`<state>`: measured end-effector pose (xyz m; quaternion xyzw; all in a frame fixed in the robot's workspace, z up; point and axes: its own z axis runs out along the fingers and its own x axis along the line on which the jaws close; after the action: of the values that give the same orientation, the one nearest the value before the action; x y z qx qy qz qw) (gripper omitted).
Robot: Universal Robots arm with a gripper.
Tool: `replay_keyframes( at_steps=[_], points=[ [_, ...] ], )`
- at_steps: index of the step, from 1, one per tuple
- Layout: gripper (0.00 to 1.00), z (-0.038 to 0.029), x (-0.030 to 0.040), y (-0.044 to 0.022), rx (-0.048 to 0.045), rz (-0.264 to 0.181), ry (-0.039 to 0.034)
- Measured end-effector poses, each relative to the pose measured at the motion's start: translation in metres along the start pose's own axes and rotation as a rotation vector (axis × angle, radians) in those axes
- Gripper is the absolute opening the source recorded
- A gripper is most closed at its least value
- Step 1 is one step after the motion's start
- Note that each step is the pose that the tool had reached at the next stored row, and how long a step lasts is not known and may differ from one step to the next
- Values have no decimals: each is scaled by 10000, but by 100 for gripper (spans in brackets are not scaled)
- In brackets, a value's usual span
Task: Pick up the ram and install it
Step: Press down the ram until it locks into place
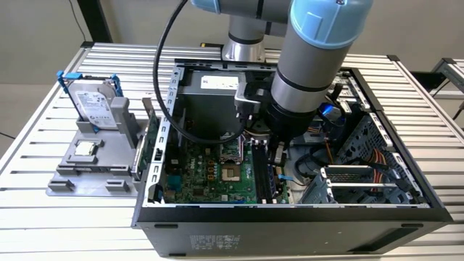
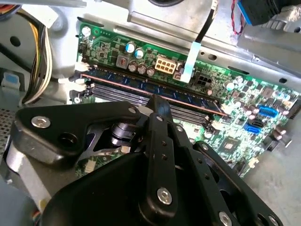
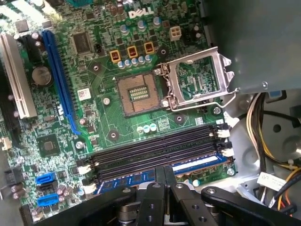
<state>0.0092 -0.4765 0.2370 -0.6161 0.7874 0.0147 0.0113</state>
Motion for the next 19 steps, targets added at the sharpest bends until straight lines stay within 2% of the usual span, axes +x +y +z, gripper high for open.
replay_keyframes(
  at_steps=[5, 14, 19],
  points=[
    [0, 0, -3, -11, -25, -696, 8],
    [0, 4, -4, -15, -80, -2217, 22],
    [0, 10, -7, -34, -95, -2598, 24]
  ],
)
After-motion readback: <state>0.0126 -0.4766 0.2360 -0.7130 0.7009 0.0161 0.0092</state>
